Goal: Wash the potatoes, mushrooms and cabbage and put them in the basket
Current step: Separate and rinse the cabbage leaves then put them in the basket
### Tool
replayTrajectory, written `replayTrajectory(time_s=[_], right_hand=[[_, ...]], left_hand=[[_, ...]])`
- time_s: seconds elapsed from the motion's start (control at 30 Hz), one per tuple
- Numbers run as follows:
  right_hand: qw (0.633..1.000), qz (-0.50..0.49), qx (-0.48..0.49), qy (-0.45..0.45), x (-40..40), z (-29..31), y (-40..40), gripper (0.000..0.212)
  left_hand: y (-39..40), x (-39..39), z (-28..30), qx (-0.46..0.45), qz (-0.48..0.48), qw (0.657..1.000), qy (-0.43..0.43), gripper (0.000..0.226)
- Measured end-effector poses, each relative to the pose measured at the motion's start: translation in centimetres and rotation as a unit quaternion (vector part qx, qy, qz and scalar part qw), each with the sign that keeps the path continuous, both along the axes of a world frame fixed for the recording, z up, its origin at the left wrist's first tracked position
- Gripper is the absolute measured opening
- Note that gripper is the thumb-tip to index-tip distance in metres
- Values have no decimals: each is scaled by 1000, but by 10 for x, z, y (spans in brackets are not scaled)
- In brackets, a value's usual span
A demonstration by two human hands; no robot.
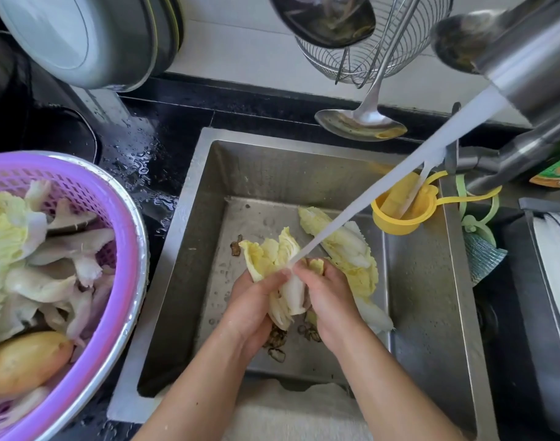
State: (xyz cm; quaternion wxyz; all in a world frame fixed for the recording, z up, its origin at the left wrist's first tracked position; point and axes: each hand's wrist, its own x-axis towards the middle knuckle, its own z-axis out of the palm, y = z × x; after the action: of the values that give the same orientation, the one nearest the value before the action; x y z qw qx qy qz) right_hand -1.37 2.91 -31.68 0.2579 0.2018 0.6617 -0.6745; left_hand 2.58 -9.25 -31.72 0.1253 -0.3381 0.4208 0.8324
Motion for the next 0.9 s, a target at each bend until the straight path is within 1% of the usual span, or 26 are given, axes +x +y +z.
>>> replayTrajectory(time_s=[0.1,0.17,0.2,0.27,0.3,0.33,0.4,0.47,0.5,0.57,0.63,0.7,0.77,0.83,0.9], right_hand=[[1000,-7,-2,8,2,-2,-2,18],[1000,-13,-12,4,3,0,-2,17],[999,-21,-28,-5,2,2,-1,15],[994,-43,-91,-41,-1,5,1,18],[990,-46,-115,-61,-3,6,2,21],[990,-37,-113,-72,-4,5,1,22],[995,-11,-51,-82,-5,-2,-3,20],[996,2,8,-86,-4,-10,-9,24],[996,0,9,-90,-2,-13,-13,24],[993,2,-26,-115,2,-13,-19,30],[991,9,-46,-122,6,-15,-24,35],[990,-29,-63,-123,8,-19,-26,29],[972,-123,-125,-155,7,-21,-28,28],[943,-203,-189,-183,2,-22,-28,32],[936,-229,-201,-177,-1,-20,-30,30]], left_hand=[[-2,0,-3,17,8,1000,-14,35],[-3,0,0,53,8,998,-26,36],[-4,1,1,72,9,997,-32,38],[-6,0,1,102,8,994,-29,42],[-5,0,0,106,6,994,-21,43],[-5,0,-2,100,1,995,-14,41],[-2,1,-5,61,-1,998,-13,38],[1,1,-6,-9,7,999,-30,36],[1,0,-5,-53,14,998,-39,36],[0,-1,-5,-125,23,991,-43,33],[0,-1,-6,-158,33,986,-34,27],[1,-1,-7,-182,67,980,-33,20],[-1,-1,-5,-191,125,973,-42,21],[-2,-3,-2,-140,181,973,-40,26],[0,-4,-1,-103,189,976,-23,27]])
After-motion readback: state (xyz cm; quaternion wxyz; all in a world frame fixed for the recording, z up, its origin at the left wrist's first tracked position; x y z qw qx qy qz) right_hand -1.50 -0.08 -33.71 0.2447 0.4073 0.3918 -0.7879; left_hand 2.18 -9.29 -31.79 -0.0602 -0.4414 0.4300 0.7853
